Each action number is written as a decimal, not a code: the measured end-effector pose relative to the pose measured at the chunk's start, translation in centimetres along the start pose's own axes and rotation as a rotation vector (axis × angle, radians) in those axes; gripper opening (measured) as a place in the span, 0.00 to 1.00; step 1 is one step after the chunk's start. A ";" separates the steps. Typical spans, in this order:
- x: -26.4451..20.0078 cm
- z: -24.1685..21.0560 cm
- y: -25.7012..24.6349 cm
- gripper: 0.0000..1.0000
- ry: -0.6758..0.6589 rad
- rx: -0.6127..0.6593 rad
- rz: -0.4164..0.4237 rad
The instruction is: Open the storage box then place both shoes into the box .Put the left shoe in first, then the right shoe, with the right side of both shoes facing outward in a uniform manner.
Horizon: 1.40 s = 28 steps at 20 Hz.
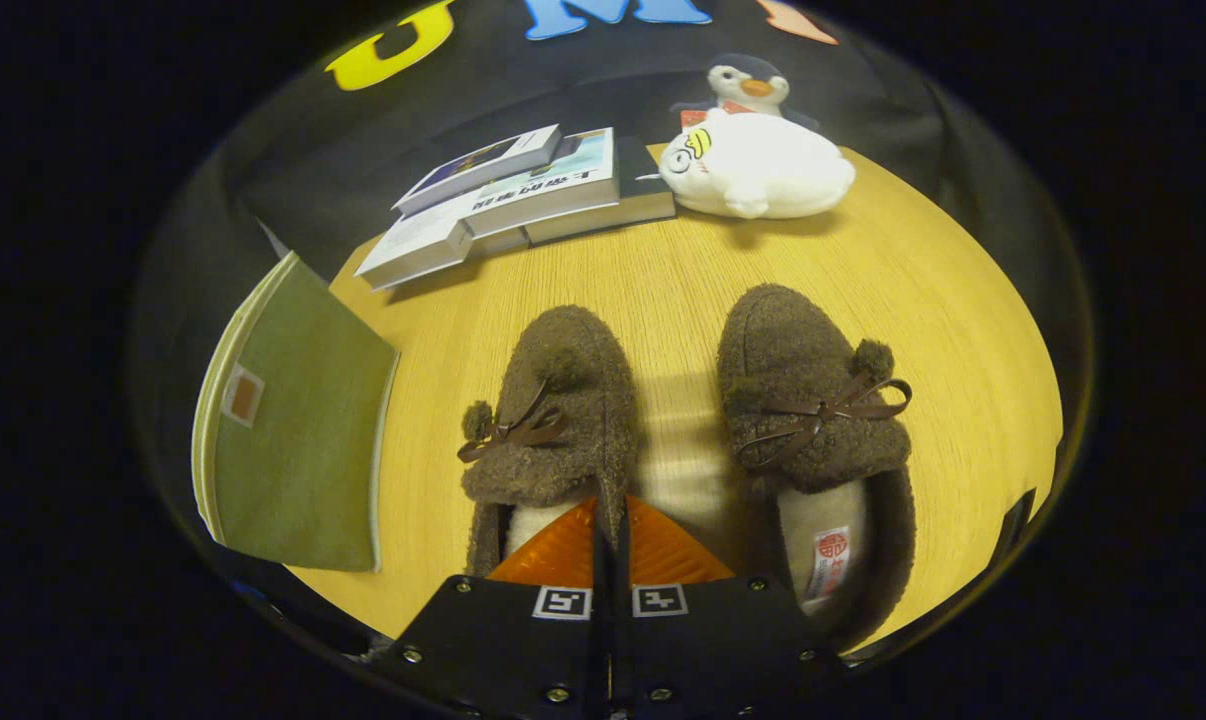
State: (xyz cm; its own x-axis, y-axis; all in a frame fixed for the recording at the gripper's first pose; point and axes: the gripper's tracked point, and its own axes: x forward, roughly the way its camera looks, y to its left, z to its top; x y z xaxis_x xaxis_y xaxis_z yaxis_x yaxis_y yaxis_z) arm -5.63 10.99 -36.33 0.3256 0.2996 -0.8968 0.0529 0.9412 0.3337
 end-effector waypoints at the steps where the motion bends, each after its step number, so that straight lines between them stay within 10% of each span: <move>1: -0.3 0.1 0.2 0.01 0.008 0.026 0.018; 28: -10.1 7.7 23.8 0.01 -0.117 0.074 0.355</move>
State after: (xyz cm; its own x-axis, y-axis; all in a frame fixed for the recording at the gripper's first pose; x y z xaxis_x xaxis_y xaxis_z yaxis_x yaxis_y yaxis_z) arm -0.37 29.11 -17.06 0.4411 0.5812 -0.6839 -0.0155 0.7669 0.6416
